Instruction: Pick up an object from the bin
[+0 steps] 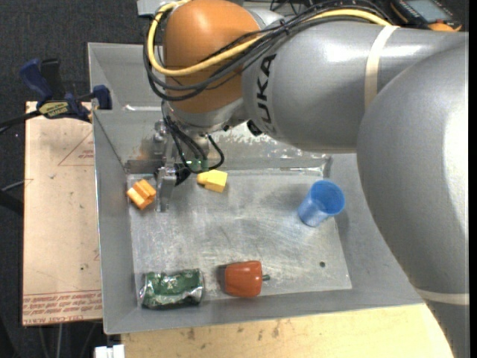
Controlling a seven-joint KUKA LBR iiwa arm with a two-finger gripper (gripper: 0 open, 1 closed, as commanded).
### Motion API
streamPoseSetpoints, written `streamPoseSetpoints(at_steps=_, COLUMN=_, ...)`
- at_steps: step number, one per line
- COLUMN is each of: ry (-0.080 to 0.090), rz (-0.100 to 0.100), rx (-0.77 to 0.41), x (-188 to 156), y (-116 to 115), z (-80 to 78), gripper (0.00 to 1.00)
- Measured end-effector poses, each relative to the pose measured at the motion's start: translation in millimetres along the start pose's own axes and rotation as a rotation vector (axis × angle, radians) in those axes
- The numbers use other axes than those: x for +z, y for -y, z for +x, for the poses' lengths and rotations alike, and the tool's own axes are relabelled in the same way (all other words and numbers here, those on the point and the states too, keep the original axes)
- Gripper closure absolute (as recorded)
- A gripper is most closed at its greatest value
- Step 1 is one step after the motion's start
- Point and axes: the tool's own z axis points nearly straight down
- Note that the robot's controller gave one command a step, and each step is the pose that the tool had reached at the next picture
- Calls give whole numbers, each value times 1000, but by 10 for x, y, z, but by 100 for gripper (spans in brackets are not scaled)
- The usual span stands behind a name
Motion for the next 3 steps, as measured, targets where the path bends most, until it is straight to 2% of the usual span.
streamPoseSetpoints(at_steps=1, ry=8, rz=-1, rx=4, x=-53, y=12, z=-18, gripper=0)
streamPoseSetpoints(at_steps=2, ry=15, rz=-4, rx=-12, x=341, y=62, z=106, gripper=0)
streamPoseSetpoints(at_steps=3, ry=11, rz=-1, rx=-126, x=761, y=-32, z=-59, gripper=0)
